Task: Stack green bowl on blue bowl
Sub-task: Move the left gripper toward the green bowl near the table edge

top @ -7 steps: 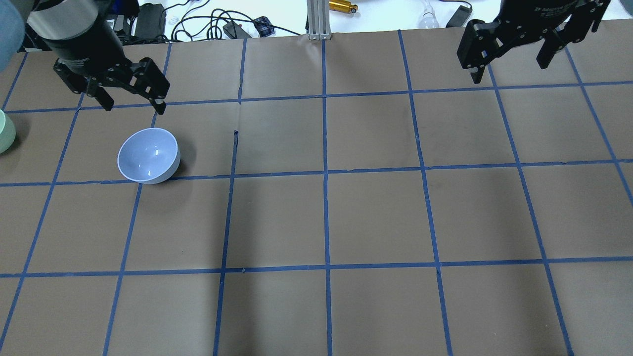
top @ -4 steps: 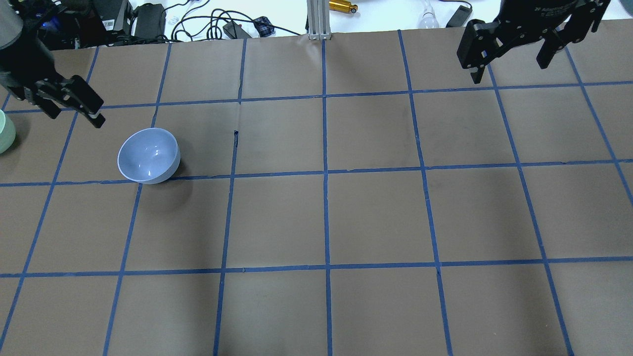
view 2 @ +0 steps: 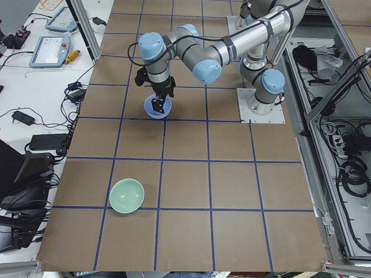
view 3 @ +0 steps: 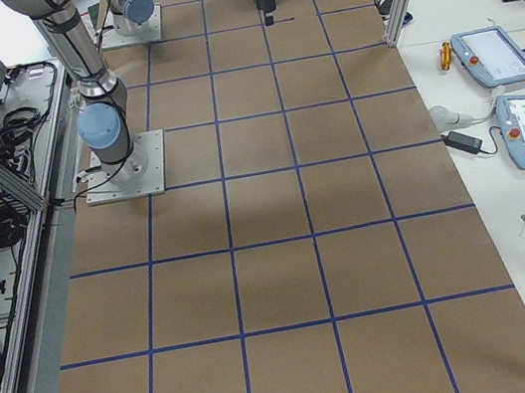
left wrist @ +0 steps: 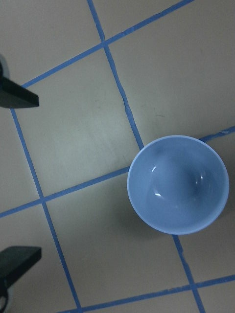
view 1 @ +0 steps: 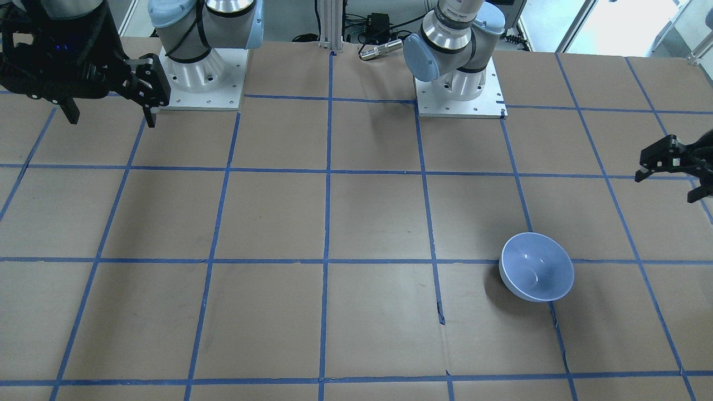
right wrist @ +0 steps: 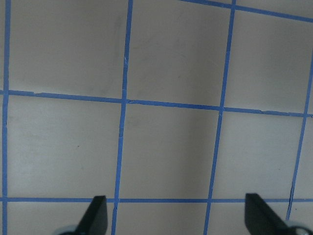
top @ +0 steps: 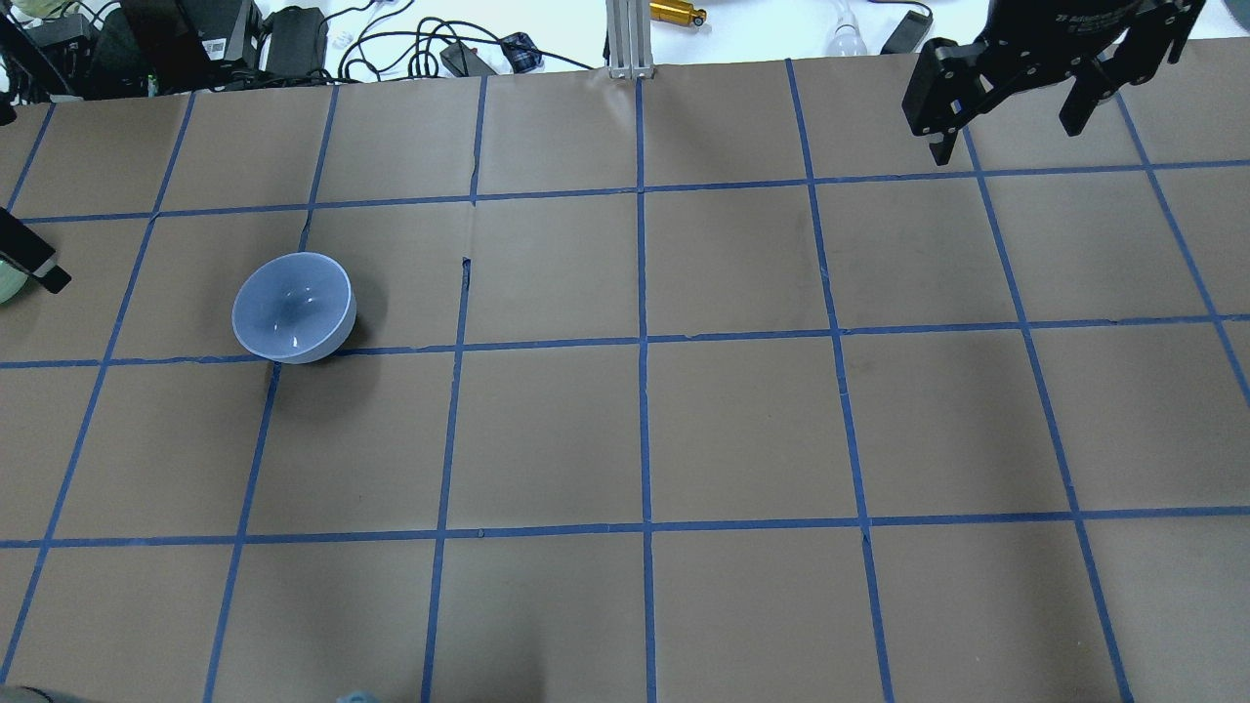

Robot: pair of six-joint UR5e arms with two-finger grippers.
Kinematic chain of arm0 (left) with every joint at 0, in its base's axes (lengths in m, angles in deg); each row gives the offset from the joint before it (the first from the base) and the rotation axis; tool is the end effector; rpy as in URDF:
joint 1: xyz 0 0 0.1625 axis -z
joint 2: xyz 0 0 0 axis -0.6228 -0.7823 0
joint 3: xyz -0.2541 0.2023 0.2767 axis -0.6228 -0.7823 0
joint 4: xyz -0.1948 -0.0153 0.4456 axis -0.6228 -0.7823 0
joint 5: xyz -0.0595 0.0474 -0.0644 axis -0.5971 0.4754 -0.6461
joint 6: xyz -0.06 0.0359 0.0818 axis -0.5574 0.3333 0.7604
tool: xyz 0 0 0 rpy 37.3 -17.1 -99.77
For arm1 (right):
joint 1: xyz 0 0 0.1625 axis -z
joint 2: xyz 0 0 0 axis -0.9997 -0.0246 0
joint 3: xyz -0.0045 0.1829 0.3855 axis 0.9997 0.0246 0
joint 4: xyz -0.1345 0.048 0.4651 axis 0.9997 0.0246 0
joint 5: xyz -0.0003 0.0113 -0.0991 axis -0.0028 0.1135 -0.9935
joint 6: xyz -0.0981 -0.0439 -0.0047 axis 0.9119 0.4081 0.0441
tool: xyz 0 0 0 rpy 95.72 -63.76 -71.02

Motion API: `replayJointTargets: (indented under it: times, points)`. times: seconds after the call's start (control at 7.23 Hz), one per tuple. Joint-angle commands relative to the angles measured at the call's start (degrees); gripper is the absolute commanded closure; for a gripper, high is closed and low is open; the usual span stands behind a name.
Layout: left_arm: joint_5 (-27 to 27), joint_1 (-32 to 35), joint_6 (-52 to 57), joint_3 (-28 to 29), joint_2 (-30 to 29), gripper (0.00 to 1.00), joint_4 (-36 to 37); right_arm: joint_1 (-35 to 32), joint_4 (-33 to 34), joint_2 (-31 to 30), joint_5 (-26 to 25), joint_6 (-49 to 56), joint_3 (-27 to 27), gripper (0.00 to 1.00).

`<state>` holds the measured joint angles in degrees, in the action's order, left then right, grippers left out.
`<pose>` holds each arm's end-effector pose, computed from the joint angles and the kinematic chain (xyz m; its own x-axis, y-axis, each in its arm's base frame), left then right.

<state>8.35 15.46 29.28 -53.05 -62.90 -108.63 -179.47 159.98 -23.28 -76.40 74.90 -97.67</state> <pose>0.2813 -0.6027 0.3965 -0.8978 0.4387 0.0390 0.4404 0.8935 0.0874 0.1250 -0.5791 0.5622 -0.9819 -0.0966 0.1630 -0.1016 0.9946 -0.0227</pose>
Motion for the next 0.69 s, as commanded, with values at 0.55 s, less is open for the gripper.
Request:
replayJointTargets:
  times: [0.55]
  points:
    - [-4.4,-13.2,26.6,17.0,-24.0,0.00,8.3,0.0,0.0,0.0,0.0,0.0,0.0,0.00]
